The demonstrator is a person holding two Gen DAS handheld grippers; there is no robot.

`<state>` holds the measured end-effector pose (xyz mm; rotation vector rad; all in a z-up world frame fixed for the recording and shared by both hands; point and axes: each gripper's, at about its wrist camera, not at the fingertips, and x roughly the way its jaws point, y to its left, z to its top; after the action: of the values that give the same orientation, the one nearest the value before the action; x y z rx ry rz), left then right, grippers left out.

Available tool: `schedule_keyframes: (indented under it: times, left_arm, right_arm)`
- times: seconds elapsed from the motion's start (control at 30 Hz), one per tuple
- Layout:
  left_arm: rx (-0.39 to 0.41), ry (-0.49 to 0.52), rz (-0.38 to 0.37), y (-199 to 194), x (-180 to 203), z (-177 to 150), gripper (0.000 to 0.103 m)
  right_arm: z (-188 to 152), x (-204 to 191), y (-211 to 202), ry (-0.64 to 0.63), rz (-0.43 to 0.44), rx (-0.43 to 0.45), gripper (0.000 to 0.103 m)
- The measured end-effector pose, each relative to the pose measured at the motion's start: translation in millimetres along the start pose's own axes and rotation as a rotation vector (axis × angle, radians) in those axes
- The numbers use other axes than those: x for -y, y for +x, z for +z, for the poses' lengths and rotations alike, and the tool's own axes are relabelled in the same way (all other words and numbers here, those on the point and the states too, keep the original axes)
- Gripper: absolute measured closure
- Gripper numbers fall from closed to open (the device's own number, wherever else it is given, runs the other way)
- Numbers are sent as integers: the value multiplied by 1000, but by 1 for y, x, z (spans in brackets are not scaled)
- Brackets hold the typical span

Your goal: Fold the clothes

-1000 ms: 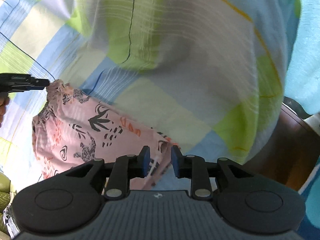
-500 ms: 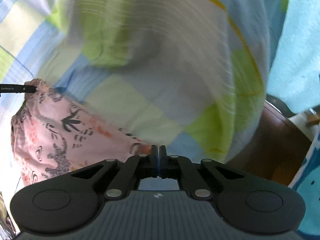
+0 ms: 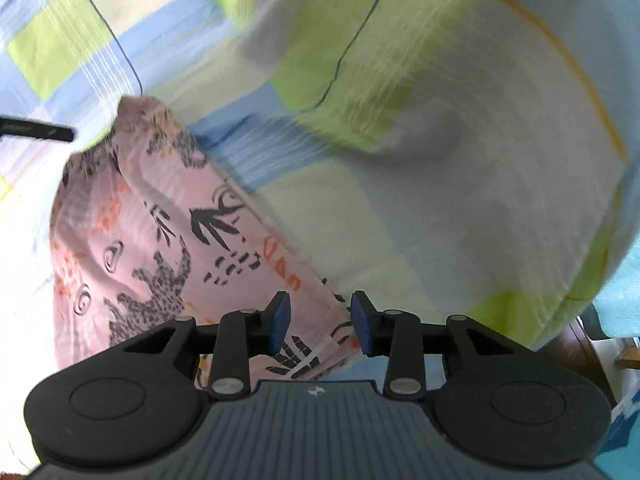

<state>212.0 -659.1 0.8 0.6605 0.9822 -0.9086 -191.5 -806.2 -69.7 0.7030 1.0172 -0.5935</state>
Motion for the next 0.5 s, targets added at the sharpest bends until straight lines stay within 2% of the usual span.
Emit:
schedule_keyframes:
  times: [0.03, 0.07, 0.27, 0.37, 0.5]
  left_arm:
    - [-12, -17, -3, -5, 0, -14, 65]
    - [-24, -33, -6, -10, -1, -27, 65]
    - [-96, -115, -115, -44, 26, -118, 65]
    - [-122, -124, -153, -51, 47, -156, 63]
    - [-121, -142, -217, -52, 67, -195, 63]
  right_arm:
    - [0, 2, 4, -2, -34, -16, 86]
    - [-1, 7, 4, 16, -47, -17, 89]
    - [-4, 4, -14, -9, -46, -3, 85]
    - [-15, -11, -33, -34, 8, 15, 80]
    - [-41, -49, -39, -88, 135, -52, 78]
